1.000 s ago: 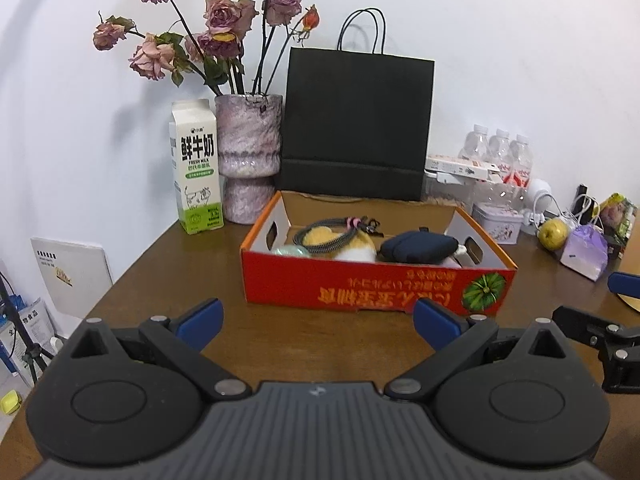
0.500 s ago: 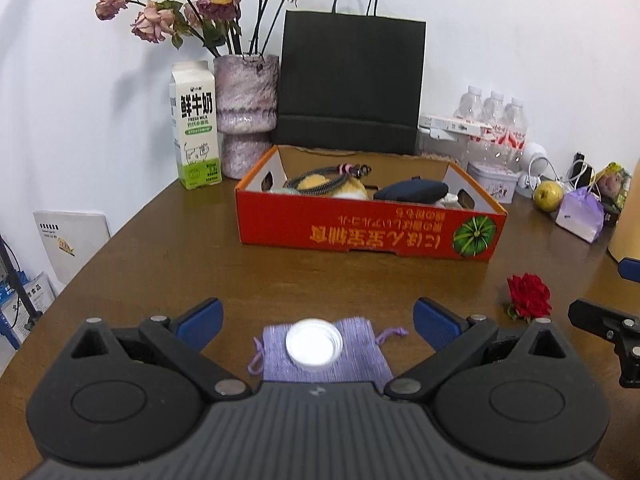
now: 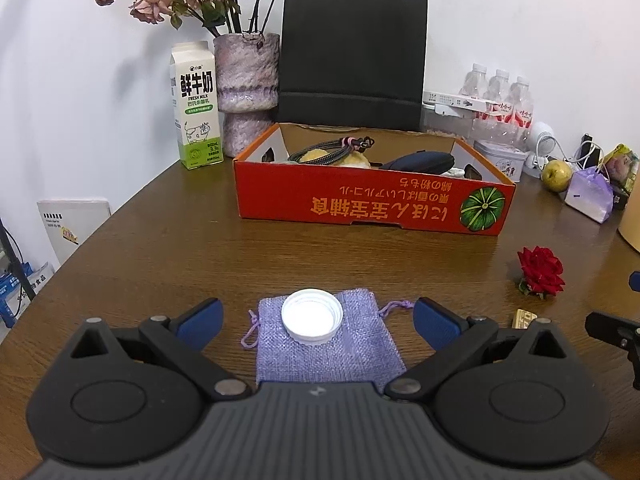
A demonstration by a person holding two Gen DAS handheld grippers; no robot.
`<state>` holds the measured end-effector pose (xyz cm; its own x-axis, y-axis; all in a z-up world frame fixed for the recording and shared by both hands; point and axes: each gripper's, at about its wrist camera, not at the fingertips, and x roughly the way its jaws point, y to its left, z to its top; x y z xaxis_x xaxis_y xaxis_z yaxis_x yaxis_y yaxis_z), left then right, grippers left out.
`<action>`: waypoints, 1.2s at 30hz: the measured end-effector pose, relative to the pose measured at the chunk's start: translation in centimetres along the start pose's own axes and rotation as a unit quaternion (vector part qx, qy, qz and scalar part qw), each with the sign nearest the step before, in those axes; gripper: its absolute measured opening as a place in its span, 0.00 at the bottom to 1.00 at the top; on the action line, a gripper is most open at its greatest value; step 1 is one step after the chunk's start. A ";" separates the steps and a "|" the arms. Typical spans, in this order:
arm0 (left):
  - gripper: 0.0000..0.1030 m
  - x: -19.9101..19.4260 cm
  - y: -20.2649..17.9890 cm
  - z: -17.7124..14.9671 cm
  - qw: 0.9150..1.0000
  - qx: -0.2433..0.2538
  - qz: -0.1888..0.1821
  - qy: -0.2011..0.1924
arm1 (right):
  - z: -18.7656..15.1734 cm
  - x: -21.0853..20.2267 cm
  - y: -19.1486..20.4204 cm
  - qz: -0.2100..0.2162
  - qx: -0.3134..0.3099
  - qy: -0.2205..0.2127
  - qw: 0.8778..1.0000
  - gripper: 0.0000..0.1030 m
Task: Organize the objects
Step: 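Move both tools back toward the purple pouch with the white lid, then grasp the white round lid with left tool while right tool grasps the red rose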
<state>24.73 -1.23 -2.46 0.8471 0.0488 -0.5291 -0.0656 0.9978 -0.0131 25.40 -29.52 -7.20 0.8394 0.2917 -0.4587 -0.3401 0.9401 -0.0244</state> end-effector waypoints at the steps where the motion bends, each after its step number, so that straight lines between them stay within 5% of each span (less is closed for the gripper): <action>1: 1.00 0.1 0.1 -0.1 1.000 -0.001 -0.001 -0.001 | -0.1 0.1 -0.1 0.000 0.002 0.001 1.000 1.00; 12: 1.00 0.7 0.9 -0.9 1.000 -0.018 -0.013 0.000 | -0.8 1.2 -0.6 -0.023 0.017 0.011 1.000 0.99; 36: 1.00 0.3 2.0 -0.8 0.999 -0.042 -0.009 -0.003 | 1.9 8.9 -2.0 -0.008 0.062 0.070 0.996 0.69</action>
<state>24.46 0.74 -3.30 0.8519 0.0305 -0.5228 -0.0937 0.9911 -0.0949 34.32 -28.48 -9.54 0.7733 0.2577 -0.5793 -0.2648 0.9615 0.0742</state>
